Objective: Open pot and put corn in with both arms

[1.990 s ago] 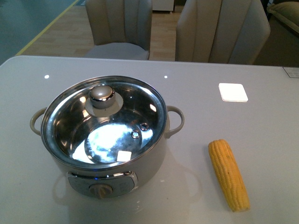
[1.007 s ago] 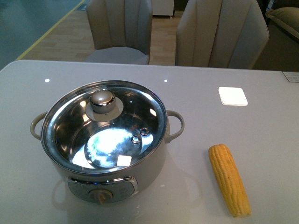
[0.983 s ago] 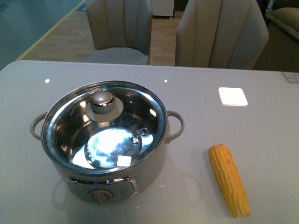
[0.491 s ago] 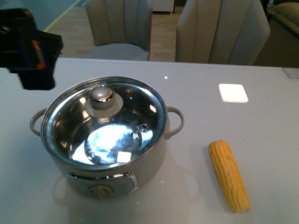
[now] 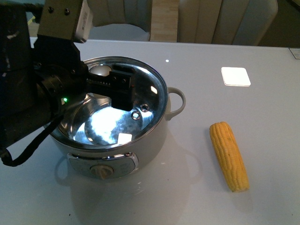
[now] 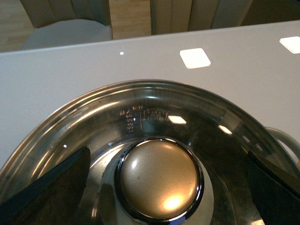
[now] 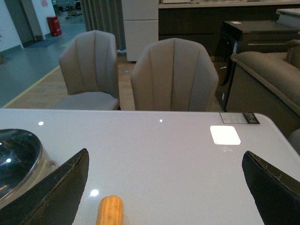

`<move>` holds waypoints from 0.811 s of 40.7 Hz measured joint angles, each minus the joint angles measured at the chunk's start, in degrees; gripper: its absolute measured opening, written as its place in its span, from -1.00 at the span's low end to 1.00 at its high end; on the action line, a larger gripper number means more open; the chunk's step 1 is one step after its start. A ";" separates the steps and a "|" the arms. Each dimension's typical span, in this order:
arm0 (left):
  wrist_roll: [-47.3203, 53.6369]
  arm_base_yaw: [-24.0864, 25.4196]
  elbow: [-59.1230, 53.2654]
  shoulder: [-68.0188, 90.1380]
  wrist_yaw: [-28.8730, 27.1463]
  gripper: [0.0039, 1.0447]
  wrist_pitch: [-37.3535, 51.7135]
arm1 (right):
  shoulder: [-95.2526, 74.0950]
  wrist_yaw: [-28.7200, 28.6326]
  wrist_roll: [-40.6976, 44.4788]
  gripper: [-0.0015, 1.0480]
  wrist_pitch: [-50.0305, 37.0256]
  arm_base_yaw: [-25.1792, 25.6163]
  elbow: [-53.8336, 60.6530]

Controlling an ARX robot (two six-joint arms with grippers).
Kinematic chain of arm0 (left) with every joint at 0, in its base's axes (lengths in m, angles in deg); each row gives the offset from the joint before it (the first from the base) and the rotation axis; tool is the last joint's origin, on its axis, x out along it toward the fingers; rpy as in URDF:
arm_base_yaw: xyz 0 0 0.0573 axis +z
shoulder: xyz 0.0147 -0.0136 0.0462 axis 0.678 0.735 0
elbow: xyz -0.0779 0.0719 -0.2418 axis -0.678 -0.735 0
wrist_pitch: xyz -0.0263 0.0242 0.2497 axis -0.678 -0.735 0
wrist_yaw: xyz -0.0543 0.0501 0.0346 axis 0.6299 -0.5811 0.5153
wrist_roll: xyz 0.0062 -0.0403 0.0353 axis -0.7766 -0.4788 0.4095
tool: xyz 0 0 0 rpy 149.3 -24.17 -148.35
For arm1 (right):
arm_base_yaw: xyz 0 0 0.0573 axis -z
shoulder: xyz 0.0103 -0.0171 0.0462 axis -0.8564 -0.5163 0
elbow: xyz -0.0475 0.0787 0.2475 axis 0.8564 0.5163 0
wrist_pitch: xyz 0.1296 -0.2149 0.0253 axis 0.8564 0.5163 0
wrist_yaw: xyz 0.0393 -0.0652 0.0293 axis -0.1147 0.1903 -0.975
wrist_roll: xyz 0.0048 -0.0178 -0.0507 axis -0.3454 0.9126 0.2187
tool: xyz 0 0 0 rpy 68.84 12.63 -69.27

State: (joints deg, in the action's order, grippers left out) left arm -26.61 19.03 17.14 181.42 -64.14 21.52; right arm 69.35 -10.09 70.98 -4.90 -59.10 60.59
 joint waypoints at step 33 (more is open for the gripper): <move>-1.38 -0.09 6.88 6.12 -1.84 0.87 -3.78 | 0.00 0.00 0.00 0.83 0.00 0.00 0.00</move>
State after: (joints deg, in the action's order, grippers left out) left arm -27.98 18.94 24.03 187.54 -65.97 17.74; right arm 69.35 -10.09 70.98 -4.90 -59.10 60.59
